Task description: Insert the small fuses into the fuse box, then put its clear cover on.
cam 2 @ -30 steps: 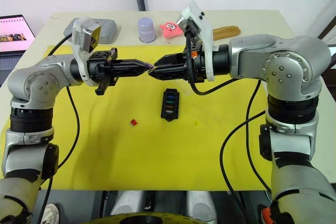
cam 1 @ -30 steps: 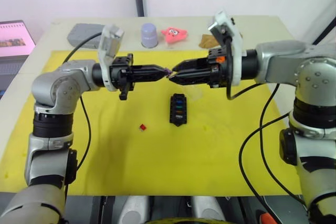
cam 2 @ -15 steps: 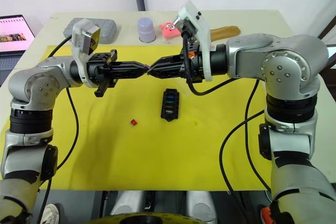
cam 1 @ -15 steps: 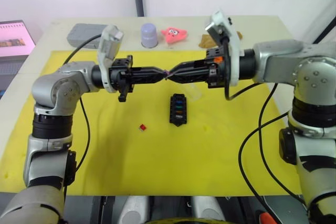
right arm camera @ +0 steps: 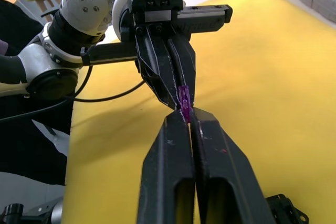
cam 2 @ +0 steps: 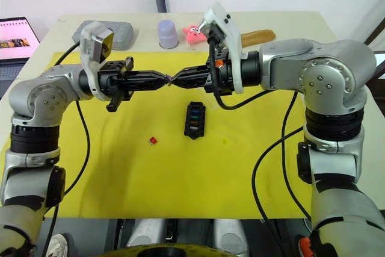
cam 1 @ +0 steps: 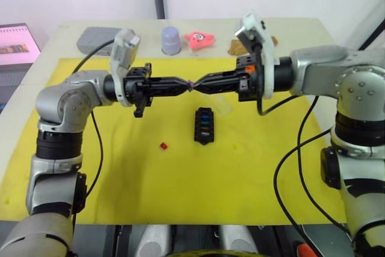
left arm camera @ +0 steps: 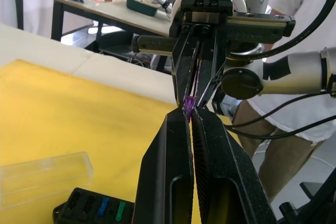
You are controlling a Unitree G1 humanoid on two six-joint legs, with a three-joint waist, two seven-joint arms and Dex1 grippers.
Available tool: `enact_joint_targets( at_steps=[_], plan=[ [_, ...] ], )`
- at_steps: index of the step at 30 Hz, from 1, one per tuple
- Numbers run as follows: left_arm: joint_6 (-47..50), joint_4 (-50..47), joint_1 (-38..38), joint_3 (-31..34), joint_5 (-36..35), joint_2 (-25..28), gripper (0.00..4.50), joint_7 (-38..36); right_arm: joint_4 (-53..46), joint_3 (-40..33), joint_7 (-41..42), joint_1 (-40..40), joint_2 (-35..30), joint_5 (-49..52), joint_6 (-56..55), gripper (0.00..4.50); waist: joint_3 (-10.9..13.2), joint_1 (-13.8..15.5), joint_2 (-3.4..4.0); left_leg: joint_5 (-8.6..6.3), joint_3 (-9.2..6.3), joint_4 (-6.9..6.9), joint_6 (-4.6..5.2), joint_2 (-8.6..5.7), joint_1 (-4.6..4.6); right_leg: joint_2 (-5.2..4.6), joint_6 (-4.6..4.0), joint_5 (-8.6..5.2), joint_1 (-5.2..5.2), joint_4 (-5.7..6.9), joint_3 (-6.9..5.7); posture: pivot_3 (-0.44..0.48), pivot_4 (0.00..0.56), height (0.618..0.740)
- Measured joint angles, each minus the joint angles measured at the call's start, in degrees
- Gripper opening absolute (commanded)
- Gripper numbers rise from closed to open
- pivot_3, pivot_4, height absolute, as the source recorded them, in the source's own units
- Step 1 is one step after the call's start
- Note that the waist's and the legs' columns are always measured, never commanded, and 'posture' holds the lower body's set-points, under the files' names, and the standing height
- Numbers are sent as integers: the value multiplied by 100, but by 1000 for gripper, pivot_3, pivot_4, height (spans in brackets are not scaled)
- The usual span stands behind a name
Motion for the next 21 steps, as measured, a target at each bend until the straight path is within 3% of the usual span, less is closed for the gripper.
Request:
enact_joint_targets(
  at_steps=[8, 12, 16, 17, 18, 21],
  plan=[
    [-5, 0, 5, -11, 6, 13, 0, -3, -4, 37, 13, 0, -11, -20, -27, 16, 0, -1, 0, 0, 0, 0, 0, 0, 0, 0, 0, 0, 0, 0, 0, 0, 150, 740],
    [84, 8, 8, -249, 128, 224, 1376, 16, -93, 278, 117, 0, -155, -107, -127, 0, 0, -2, 1, 0, 1, -1, 0, -1, 0, 2, 0, 0, -1, 0, 0, 0, 150, 740],
    [-155, 48, 12, -614, 596, 569, 3336, -108, -236, 830, 368, -1, -567, -563, -553, 0, 1, 0, 1, 0, 1, -1, 1, -1, 0, 7, 0, 0, -1, -2, -1, 0, 150, 740],
    [-410, 68, 20, -763, 827, 687, 4001, -209, -269, 1146, 484, 1, -758, -843, -792, 0, 1, 0, 1, 0, 3, -2, 0, -2, 0, 7, 0, 0, -1, -3, -1, 0, 150, 740],
    [-490, 92, 24, -812, 904, 726, 4347, -242, -269, 1251, 522, 4, -807, -937, -859, 0, 1, 0, 1, 0, 3, -2, 0, -2, 0, 8, 0, 0, -1, -5, -1, 0, 150, 740],
    [-1312, 354, 69, -1212, 1596, 863, 4432, -389, -232, 1995, 840, 4, -1091, -1675, -1480, 0, 1, -2, 1, 0, 6, -3, 0, -3, 1, 10, 0, 0, -1, -5, -1, 0, 150, 740]
  ],
)
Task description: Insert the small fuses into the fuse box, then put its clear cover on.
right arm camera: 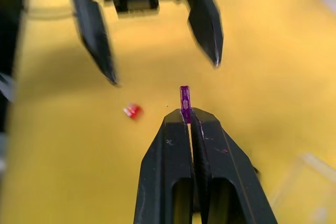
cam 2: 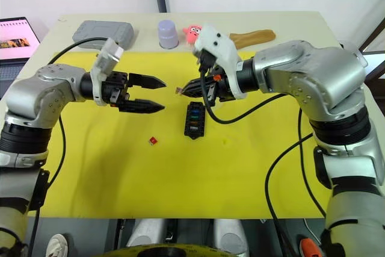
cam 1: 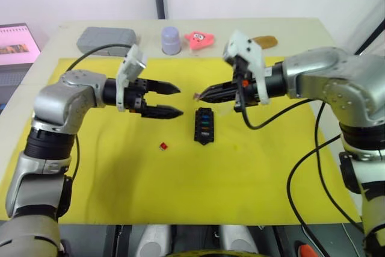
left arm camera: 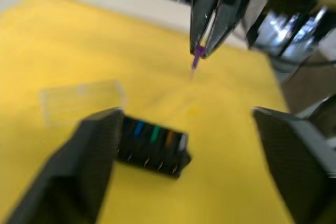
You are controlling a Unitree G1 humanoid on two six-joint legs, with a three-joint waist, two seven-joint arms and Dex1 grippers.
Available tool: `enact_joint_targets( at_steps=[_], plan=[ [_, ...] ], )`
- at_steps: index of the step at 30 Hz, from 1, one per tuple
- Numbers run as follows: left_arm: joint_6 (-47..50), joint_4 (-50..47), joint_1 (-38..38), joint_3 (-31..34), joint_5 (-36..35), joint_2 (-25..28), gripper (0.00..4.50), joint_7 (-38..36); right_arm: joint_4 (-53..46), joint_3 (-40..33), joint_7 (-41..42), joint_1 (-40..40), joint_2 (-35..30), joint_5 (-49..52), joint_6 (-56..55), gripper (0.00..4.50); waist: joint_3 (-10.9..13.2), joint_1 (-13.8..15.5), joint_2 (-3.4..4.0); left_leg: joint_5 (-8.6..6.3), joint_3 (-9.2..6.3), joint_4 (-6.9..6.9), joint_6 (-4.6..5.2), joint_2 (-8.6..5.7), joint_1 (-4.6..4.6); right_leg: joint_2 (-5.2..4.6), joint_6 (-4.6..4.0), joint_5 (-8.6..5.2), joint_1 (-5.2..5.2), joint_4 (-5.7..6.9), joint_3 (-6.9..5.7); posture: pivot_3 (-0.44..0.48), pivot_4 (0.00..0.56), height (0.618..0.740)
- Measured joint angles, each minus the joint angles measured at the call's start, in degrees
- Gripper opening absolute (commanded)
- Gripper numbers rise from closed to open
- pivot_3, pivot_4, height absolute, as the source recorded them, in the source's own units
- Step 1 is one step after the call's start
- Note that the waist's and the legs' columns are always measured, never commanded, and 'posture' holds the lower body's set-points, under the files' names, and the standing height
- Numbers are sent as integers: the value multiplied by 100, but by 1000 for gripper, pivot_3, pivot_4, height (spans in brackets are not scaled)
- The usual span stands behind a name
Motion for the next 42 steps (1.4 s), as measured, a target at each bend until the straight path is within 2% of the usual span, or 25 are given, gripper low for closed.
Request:
enact_joint_targets(
  at_steps=[3, 8, 12, 18, 24, 42],
  plan=[
    [-749, 355, 145, -326, 574, -60, 4432, -64, 149, 593, 346, 8, -115, -682, -638, 0, 0, 2, 0, 0, 1, 0, 0, 0, -2, 0, 0, 0, -3, 0, 0, 0, 150, 740],
    [-2172, 1478, 188, -597, 1455, -687, 4432, 233, 732, 1460, 835, -7, -64, -1896, -1705, 0, 1, 17, -2, 0, 3, 3, 0, -3, -9, -3, 0, 0, -7, -1, -1, 0, 150, 740],
    [-2951, 2162, 120, -587, 1700, -1219, 4432, 390, 1274, 1725, 1107, -126, 69, -2543, -2138, 0, 1, 21, -2, 0, 3, 5, 0, -4, -27, -5, 0, 0, -27, 0, -3, 0, 150, 740],
    [-3675, 2730, -106, -586, 2000, -1480, 4432, 368, 1665, 1723, 1466, -181, 286, -3015, -2423, 0, 0, -3, -1, 2, 2, 5, -3, -4, -44, -5, 0, 0, -47, 5, -5, 0, 150, 740],
    [-3937, 3030, -156, -589, 2176, -1610, 4432, 281, 1833, 1699, 1708, -205, 452, -3264, -2467, 0, 0, 0, -1, 2, 1, 7, -3, -5, -46, -4, 1, 0, -48, 7, -7, 0, 150, 740],
    [-4008, 3042, -211, -583, 2305, -1654, 4432, 174, 1831, 1568, 1981, -200, 673, -3605, -2246, 0, 0, -2, -1, 2, -1, 8, -4, -8, -47, -6, 1, 1, -49, 8, -8, 0, 150, 740]
  ],
)
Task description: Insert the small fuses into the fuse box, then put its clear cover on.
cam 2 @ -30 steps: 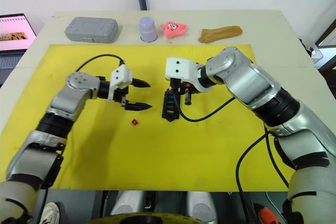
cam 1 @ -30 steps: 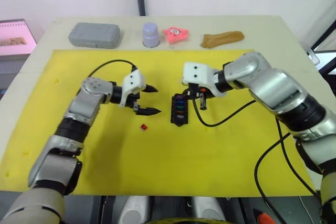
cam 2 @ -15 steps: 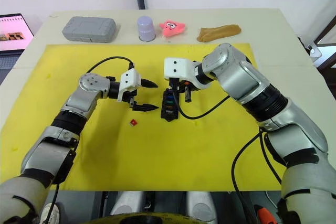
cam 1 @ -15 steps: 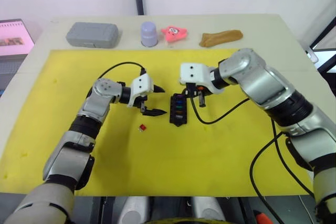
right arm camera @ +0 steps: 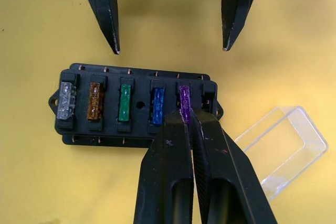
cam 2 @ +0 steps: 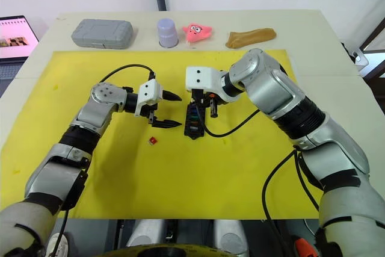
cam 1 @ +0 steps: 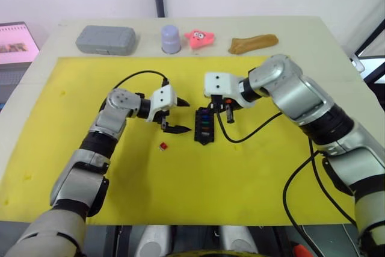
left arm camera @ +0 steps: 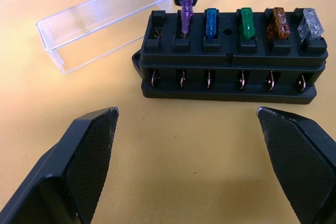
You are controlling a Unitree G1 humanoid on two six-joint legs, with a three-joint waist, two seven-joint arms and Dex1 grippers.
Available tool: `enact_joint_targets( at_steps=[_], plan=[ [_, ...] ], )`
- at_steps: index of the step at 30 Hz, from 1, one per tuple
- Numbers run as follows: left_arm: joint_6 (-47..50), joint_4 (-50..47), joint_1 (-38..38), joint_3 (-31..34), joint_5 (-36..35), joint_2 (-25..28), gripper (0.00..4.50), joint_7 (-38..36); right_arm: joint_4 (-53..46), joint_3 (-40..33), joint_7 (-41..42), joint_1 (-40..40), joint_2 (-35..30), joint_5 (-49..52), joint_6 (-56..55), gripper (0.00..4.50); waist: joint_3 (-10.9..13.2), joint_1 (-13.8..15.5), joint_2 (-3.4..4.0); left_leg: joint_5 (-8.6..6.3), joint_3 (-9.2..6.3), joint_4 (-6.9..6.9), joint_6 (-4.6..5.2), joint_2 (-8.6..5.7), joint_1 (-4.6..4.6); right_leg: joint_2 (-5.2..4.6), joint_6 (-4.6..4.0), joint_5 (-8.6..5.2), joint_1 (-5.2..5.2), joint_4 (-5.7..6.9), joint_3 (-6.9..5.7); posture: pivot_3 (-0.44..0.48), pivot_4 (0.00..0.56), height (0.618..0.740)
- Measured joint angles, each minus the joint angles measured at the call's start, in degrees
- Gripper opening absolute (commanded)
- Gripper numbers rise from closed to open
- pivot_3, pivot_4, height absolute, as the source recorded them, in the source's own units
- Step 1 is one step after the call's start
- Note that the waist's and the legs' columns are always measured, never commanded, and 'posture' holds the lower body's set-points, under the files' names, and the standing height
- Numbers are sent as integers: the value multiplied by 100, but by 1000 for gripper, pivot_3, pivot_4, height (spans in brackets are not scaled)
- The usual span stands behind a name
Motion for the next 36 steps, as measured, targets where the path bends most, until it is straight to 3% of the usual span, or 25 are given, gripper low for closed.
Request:
enact_joint_targets(
  at_steps=[36],
  plan=[
    [4, -54, 1, 5, 38, -48, 4432, 49, 102, -92, 53, -44, 380, -199, 881, 0, -2, -67, 1, 2, -2, 2, -3, -13, 5, -1, 0, 0, 0, 12, 0, 0, 150, 740]
  ],
)
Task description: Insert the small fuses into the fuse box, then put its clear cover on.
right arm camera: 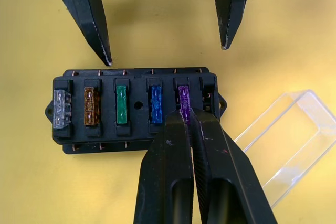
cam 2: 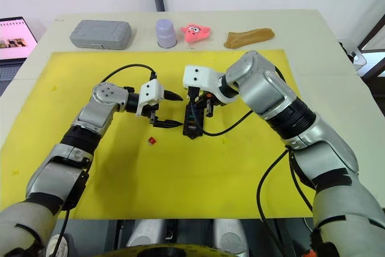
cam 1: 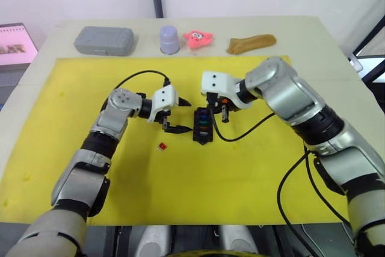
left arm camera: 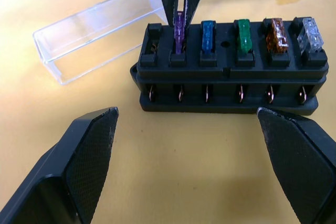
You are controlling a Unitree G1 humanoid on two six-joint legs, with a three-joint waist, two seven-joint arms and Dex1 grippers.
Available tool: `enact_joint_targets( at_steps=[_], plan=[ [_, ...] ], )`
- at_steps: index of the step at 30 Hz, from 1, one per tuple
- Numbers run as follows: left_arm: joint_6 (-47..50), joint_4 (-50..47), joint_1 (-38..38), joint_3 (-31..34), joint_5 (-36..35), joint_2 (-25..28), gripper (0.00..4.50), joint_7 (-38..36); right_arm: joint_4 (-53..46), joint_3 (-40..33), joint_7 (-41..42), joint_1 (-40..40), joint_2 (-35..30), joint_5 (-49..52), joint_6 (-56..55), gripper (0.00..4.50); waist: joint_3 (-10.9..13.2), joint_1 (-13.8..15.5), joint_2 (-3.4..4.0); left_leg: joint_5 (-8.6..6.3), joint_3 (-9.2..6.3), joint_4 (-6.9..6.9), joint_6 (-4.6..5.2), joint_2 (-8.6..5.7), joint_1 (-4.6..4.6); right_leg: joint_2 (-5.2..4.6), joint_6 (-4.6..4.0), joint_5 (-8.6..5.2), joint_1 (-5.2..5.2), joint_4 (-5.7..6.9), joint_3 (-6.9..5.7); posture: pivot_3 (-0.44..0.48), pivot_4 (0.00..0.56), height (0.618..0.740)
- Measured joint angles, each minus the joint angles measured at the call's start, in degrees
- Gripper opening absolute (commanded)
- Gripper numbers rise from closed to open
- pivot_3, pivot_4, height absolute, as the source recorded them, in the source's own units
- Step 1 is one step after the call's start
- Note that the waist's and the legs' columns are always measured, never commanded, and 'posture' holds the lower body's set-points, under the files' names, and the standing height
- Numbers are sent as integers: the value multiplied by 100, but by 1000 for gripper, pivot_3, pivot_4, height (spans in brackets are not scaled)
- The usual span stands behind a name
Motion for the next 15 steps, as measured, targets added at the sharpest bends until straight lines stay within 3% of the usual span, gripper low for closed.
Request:
enact_joint_targets(
  at_steps=[15],
  plan=[
    [0, -41, 0, 11, 0, -29, 4432, 14, 32, -47, 70, -289, 145, 372, 680, 0, 0, -69, 0, 0, -4, -1, 0, -3, -3, -4, 0, 0, -2, 0, -1, 0, 150, 740]
  ],
)
